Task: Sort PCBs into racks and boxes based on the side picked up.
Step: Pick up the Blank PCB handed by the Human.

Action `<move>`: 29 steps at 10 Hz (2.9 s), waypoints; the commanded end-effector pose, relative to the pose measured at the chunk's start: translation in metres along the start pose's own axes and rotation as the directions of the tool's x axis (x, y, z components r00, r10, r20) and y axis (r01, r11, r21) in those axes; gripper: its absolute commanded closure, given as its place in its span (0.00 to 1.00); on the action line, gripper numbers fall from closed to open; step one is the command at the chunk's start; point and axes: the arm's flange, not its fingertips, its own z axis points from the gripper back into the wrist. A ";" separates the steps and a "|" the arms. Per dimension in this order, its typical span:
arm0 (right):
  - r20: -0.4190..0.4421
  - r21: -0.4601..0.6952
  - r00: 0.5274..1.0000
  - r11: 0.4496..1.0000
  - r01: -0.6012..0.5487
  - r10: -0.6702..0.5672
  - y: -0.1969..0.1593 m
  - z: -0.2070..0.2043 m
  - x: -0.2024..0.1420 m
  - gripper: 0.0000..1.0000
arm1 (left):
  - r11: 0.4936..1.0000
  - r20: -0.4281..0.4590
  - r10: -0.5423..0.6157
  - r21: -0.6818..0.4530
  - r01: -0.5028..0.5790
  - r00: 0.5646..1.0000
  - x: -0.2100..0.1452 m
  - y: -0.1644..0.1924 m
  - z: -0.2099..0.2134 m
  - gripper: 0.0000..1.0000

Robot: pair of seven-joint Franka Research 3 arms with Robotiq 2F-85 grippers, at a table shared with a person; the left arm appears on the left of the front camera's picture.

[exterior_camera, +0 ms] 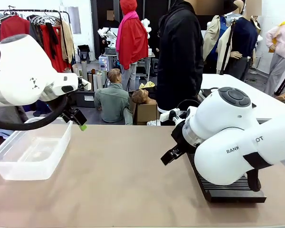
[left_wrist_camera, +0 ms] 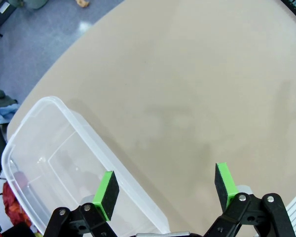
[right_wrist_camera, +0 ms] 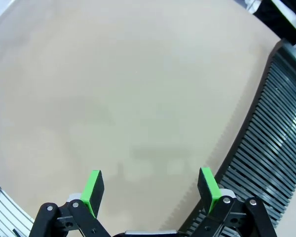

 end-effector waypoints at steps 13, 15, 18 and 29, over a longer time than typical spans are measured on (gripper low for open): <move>0.134 0.342 0.955 0.917 0.205 -0.263 -0.249 0.163 -0.010 0.00 | 0.914 0.022 0.019 -0.407 -0.008 1.000 -0.049 0.148 0.103 0.00; 0.204 0.417 0.921 0.880 0.226 -0.333 -0.282 0.182 -0.039 0.00 | 0.904 0.068 0.093 -0.425 -0.056 0.993 -0.071 0.159 0.113 0.00; 0.243 0.458 0.884 0.851 0.258 -0.399 -0.314 0.205 -0.072 0.00 | 0.869 0.180 0.213 -0.485 -0.102 0.960 -0.105 0.181 0.125 0.00; 0.232 0.454 0.868 0.838 0.302 -0.438 -0.320 0.222 -0.088 0.00 | 0.858 0.242 0.244 -0.506 -0.093 0.939 -0.121 0.197 0.129 0.00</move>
